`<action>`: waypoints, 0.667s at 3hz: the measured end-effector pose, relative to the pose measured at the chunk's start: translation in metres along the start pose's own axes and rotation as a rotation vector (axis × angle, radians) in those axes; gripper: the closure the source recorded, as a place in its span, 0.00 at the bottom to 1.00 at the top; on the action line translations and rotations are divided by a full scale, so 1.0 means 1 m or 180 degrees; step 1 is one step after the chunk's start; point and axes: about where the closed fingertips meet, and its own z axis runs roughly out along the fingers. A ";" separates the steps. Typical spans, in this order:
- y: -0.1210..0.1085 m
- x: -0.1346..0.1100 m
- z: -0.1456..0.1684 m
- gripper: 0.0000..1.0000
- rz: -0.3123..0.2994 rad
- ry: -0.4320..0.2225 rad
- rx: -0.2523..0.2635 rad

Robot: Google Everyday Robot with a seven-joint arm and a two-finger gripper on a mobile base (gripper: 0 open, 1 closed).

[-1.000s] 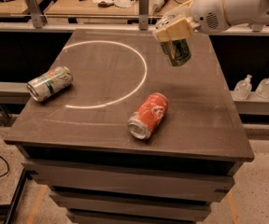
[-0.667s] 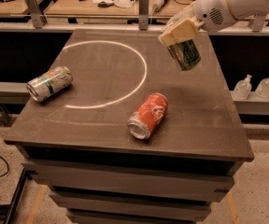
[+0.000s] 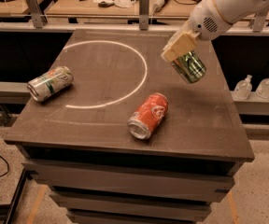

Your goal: Knock green can over

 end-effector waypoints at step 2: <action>-0.001 0.019 0.059 0.58 0.0000 0.0169 -0.0225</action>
Offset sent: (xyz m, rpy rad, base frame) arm 0.0264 0.0286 -0.0977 -0.0270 0.0988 0.0572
